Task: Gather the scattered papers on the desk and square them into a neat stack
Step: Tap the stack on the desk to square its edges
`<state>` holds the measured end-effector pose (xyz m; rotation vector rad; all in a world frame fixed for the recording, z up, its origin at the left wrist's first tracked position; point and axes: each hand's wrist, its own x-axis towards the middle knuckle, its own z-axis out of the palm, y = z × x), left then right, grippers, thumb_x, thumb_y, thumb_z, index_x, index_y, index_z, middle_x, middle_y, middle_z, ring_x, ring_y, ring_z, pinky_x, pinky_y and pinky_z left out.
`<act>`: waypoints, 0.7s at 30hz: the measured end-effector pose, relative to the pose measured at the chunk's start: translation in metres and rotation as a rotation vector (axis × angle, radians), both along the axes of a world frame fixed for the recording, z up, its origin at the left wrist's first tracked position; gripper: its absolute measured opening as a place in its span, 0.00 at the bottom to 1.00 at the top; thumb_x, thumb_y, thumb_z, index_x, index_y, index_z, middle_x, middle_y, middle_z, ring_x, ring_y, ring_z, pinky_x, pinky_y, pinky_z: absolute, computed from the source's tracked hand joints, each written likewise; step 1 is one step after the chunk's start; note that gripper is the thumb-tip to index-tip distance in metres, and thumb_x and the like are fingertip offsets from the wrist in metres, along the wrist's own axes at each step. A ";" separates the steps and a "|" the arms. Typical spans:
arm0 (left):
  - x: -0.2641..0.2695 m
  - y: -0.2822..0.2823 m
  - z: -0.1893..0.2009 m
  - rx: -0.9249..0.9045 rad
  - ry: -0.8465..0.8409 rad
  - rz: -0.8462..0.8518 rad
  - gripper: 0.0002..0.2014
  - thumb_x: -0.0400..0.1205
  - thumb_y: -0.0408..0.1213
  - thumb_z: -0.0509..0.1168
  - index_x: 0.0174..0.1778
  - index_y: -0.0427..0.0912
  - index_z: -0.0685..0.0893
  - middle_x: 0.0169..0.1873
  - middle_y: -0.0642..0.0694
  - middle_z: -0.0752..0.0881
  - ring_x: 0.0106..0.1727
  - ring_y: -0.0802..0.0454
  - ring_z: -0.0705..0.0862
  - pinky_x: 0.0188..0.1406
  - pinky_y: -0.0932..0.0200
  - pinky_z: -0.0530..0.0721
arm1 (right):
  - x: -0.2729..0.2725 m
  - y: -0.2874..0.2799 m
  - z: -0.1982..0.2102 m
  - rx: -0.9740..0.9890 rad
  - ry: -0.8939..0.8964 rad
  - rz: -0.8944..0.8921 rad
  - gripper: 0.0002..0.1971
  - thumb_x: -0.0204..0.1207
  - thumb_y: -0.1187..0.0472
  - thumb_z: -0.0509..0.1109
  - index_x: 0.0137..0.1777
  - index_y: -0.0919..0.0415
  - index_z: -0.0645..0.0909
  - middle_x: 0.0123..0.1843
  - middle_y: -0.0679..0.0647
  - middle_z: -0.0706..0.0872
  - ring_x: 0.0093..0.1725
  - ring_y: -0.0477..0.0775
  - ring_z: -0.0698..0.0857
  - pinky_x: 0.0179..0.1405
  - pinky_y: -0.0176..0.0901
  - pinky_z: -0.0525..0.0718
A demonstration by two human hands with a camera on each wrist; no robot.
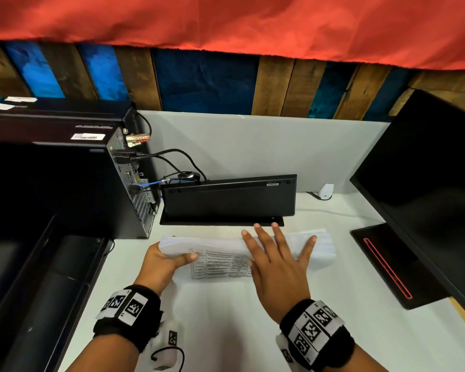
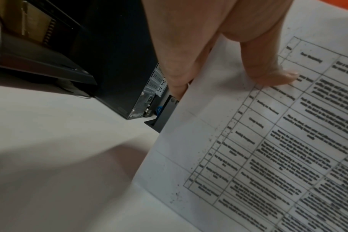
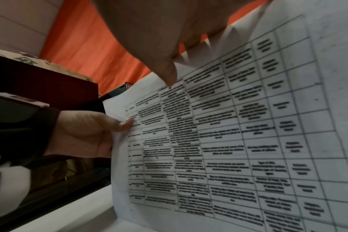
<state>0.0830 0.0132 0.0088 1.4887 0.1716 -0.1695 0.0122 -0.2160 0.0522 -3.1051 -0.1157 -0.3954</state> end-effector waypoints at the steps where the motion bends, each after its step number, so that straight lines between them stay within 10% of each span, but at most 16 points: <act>1: 0.000 0.000 -0.001 -0.004 0.000 0.002 0.18 0.67 0.18 0.76 0.53 0.26 0.87 0.47 0.34 0.92 0.51 0.39 0.91 0.49 0.58 0.89 | 0.002 -0.001 0.001 -0.004 0.009 0.002 0.28 0.79 0.50 0.60 0.79 0.41 0.62 0.79 0.46 0.72 0.81 0.57 0.66 0.67 0.89 0.50; 9: -0.002 -0.004 0.001 -0.039 0.001 0.029 0.17 0.68 0.19 0.75 0.53 0.30 0.89 0.48 0.36 0.92 0.52 0.39 0.91 0.53 0.47 0.87 | 0.000 -0.075 0.008 0.021 0.133 -0.321 0.34 0.77 0.32 0.51 0.78 0.50 0.66 0.79 0.47 0.71 0.83 0.52 0.62 0.71 0.85 0.41; 15: -0.007 -0.008 0.007 -0.058 -0.008 0.065 0.16 0.69 0.18 0.74 0.53 0.29 0.88 0.45 0.37 0.93 0.48 0.41 0.92 0.47 0.53 0.88 | 0.016 -0.038 0.025 -0.045 0.150 -0.086 0.37 0.58 0.44 0.81 0.70 0.49 0.77 0.67 0.49 0.83 0.73 0.54 0.77 0.69 0.85 0.52; 18: -0.010 -0.008 0.012 -0.048 -0.004 0.062 0.14 0.69 0.18 0.74 0.50 0.30 0.89 0.44 0.38 0.93 0.50 0.40 0.91 0.59 0.44 0.86 | 0.029 -0.008 0.032 0.038 0.203 0.079 0.20 0.70 0.56 0.73 0.63 0.49 0.78 0.57 0.46 0.86 0.64 0.53 0.82 0.77 0.61 0.62; 21: -0.015 -0.005 0.027 -0.049 -0.052 0.071 0.13 0.69 0.18 0.74 0.48 0.29 0.89 0.42 0.40 0.94 0.48 0.42 0.92 0.56 0.47 0.88 | 0.034 -0.001 0.045 0.130 0.247 0.121 0.08 0.76 0.64 0.63 0.51 0.52 0.78 0.48 0.48 0.87 0.53 0.54 0.84 0.48 0.42 0.73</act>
